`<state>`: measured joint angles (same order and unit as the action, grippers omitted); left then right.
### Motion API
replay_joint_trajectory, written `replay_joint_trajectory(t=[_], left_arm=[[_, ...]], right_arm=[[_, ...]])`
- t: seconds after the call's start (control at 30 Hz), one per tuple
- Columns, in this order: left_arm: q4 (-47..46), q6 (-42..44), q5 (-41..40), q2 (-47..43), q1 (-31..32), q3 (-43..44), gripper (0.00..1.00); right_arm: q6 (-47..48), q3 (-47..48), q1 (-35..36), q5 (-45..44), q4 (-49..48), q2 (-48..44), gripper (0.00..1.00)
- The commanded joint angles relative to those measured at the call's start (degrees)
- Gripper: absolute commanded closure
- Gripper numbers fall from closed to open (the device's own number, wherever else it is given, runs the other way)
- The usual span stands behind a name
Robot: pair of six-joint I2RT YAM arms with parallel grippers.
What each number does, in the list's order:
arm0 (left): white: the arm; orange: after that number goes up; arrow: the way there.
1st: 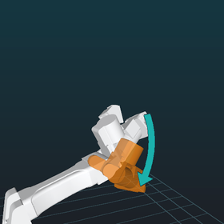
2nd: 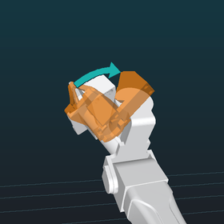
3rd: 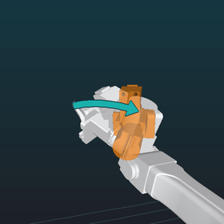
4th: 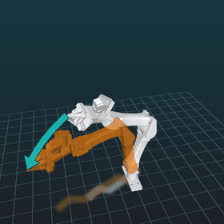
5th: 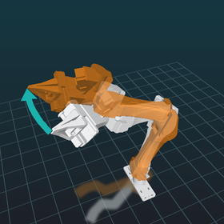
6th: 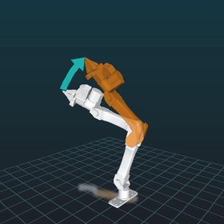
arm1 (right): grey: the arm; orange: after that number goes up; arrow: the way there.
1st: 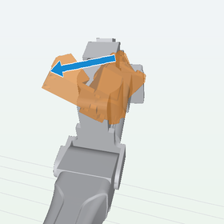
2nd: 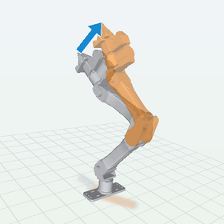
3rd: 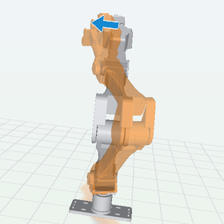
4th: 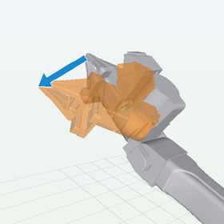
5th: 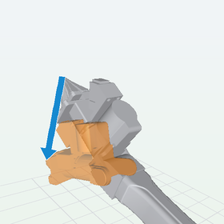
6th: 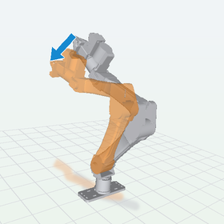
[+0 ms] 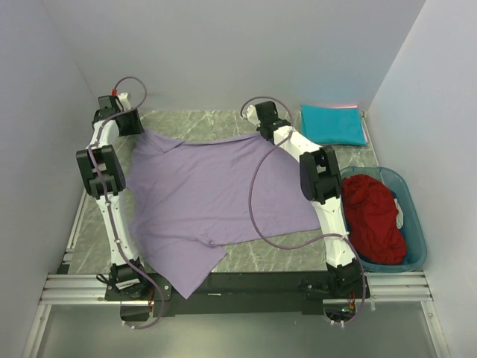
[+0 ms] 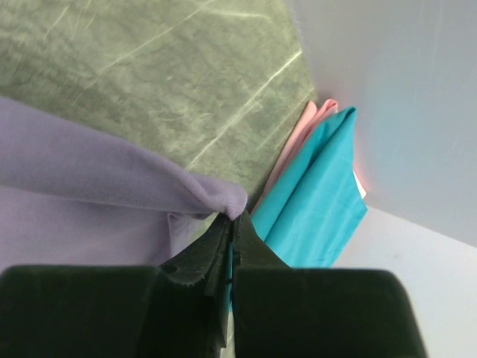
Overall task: Fold and stack the t-shirts
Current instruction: Flatten the tshirt out
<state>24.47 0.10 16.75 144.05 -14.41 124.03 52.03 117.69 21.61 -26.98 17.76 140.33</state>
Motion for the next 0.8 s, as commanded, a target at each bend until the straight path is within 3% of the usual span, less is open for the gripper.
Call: replay_joint_trajectory(t=[0.0,0.17,0.23,0.27,0.37,0.6,0.77], left_arm=[[-1.53,-2.82,-1.72,2.37,1.32,6.39,0.45],[-0.21,-1.86,-2.78,3.61,2.28,9.04,0.47],[-0.39,-1.86,-2.87,3.43,2.20,8.69,0.47],[-0.47,-1.86,-2.95,3.26,2.28,8.51,0.47],[-0.39,-1.77,-2.87,3.34,2.29,8.69,0.47],[-0.74,-1.77,-3.04,3.08,2.37,7.90,0.49],[-1.18,-1.77,-2.87,2.73,2.37,7.46,0.50]], right_arm=[[3.42,-1.67,0.02,-2.11,-5.27,0.91,1.00],[4.22,0.60,0.02,-2.46,-5.28,3.19,0.98],[4.04,1.14,-0.07,-2.64,-5.19,3.46,0.89],[4.04,1.05,-0.07,-2.72,-5.28,3.46,0.79],[3.87,0.88,-0.16,-2.73,-5.19,3.02,0.71],[1.15,4.29,-0.77,-1.50,-3.97,2.05,0.73],[-4.91,11.32,-2.53,4.47,2.62,1.87,0.75]])
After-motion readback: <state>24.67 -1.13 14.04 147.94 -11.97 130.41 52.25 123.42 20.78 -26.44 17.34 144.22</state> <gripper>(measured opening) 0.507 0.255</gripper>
